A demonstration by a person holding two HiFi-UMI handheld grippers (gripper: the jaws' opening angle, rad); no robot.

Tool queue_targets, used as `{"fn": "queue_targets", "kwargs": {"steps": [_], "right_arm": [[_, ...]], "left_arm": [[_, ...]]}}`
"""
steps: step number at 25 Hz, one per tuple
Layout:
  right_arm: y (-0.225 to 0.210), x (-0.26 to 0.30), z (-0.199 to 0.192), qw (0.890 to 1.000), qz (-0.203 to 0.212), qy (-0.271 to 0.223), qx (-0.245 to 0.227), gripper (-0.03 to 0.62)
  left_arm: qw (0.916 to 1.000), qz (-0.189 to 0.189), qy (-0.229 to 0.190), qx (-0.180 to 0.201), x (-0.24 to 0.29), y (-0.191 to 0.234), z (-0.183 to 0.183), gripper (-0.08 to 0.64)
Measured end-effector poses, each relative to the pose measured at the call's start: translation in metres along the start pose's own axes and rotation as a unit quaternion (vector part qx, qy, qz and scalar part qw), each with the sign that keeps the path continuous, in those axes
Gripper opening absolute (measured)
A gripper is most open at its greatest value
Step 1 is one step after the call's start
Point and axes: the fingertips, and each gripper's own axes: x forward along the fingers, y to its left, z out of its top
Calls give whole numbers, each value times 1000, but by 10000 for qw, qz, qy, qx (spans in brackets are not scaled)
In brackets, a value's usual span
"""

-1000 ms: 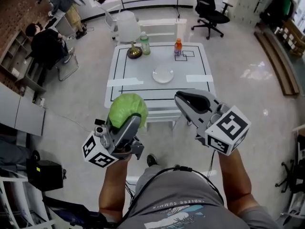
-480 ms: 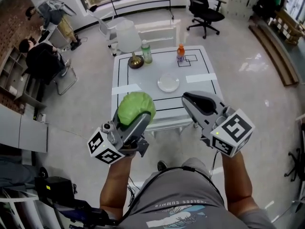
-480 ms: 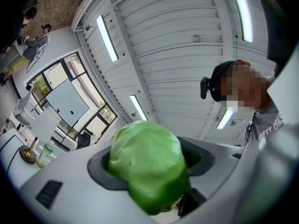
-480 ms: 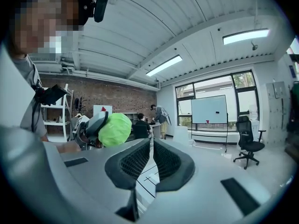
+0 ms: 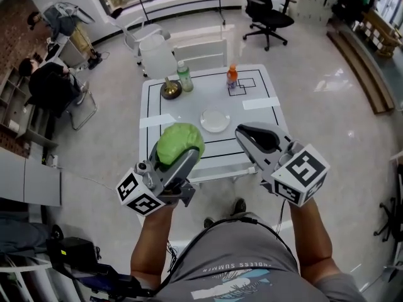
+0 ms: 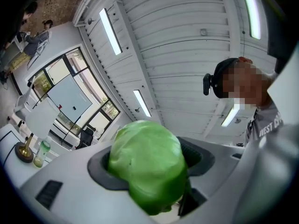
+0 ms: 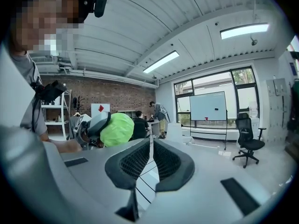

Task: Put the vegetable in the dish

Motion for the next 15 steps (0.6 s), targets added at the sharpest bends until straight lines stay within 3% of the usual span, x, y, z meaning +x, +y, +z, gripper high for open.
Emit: {"fn": "queue_targets", "kwargs": {"steps": [10, 15], "right_arm": [[-70, 6, -9, 9990, 421, 64, -156, 8], [-94, 14, -22, 9984, 562, 112, 15, 8]], "left_arm": [[9993, 346, -4, 127, 65, 41, -38, 310], [9982, 575, 128, 114, 81, 59, -54, 308]]}}
